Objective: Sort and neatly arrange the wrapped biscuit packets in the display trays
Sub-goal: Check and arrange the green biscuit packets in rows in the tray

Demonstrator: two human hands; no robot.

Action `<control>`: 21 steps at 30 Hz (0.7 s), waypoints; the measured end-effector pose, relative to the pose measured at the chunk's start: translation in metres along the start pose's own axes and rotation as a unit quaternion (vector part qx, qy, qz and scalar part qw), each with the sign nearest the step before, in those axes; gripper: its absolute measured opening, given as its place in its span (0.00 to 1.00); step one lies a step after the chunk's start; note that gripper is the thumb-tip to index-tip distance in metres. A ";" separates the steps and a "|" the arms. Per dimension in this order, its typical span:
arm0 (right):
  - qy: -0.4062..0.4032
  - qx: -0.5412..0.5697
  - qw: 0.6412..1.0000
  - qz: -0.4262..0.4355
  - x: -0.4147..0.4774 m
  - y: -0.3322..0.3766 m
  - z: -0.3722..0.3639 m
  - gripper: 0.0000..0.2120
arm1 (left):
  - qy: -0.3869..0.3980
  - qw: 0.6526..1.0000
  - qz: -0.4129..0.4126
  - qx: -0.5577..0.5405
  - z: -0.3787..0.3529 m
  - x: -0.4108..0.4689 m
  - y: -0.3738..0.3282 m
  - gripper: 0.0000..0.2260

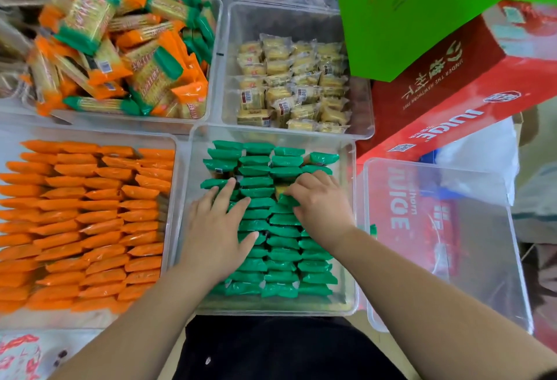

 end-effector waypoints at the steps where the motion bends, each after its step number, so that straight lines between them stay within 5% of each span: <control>1: -0.009 -0.012 1.000 -0.001 0.001 0.000 -0.003 0.13 | -0.018 1.000 -0.003 0.001 0.003 0.000 0.000 0.31; 6: -0.012 -0.044 0.999 -0.009 0.004 0.002 -0.016 0.03 | -0.104 0.989 -0.106 0.014 0.015 0.009 -0.024 0.30; 11: 0.045 -0.016 0.999 -0.012 0.000 0.000 -0.014 0.11 | -0.023 0.985 -0.160 0.057 -0.006 0.029 -0.042 0.34; 15: -0.021 0.019 0.998 -0.061 0.015 -0.017 0.004 0.07 | 0.016 0.985 -0.160 0.068 -0.017 0.037 -0.045 0.33; 21: 0.040 -0.096 0.991 -0.087 0.047 -0.019 -0.006 0.09 | 0.006 0.985 -0.153 0.082 -0.014 0.040 -0.051 0.28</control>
Point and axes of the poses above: each hand's wrist, its own x-axis towards the middle knuckle, its own z-axis out of the back of the hand, y = z × x, the point moved 9 cm from there along x, towards the middle knuckle, and after that the axes turned 15 degrees about -z, right-handed, at the moved point
